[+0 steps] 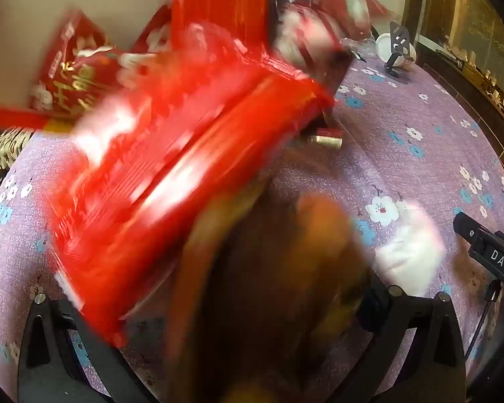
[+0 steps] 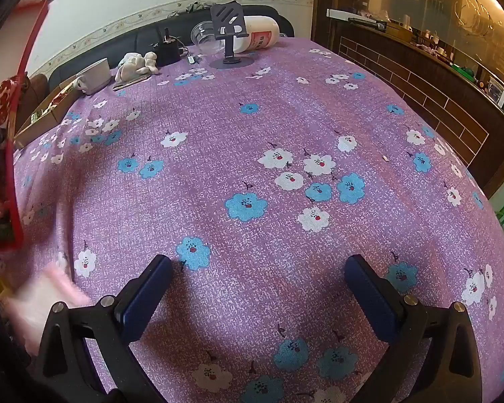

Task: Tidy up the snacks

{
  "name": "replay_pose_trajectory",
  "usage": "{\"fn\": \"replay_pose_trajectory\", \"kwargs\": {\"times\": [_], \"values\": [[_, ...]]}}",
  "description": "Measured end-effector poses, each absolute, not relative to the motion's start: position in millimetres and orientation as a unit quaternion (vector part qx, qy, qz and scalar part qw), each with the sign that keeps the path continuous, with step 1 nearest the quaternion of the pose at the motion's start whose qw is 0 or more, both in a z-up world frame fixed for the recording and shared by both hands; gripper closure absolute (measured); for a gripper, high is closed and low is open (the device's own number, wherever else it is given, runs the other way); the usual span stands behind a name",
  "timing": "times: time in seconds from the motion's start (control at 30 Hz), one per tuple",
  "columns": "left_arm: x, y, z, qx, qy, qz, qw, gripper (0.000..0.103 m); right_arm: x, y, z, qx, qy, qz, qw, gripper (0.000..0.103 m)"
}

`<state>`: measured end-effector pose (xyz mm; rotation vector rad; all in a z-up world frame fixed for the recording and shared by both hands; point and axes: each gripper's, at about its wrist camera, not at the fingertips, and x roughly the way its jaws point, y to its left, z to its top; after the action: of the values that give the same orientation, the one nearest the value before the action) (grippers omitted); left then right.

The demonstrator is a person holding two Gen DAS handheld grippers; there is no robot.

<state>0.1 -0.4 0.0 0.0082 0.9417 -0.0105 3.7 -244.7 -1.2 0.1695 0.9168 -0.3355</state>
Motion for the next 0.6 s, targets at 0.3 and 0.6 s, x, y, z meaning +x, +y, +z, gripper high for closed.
{"fn": "replay_pose_trajectory", "kwargs": {"times": [0.3,0.6], "values": [[3.2,-0.3,-2.1,0.004,0.453,-0.005,0.892,0.000,3.7,-244.7,-1.1,0.081,0.441,-0.161,0.879,0.000],[3.2,-5.9,-1.8,0.005,0.452,-0.004,0.892,0.000,3.8,-244.8,-1.4,0.082,0.442,-0.161,0.879,0.000]]}}
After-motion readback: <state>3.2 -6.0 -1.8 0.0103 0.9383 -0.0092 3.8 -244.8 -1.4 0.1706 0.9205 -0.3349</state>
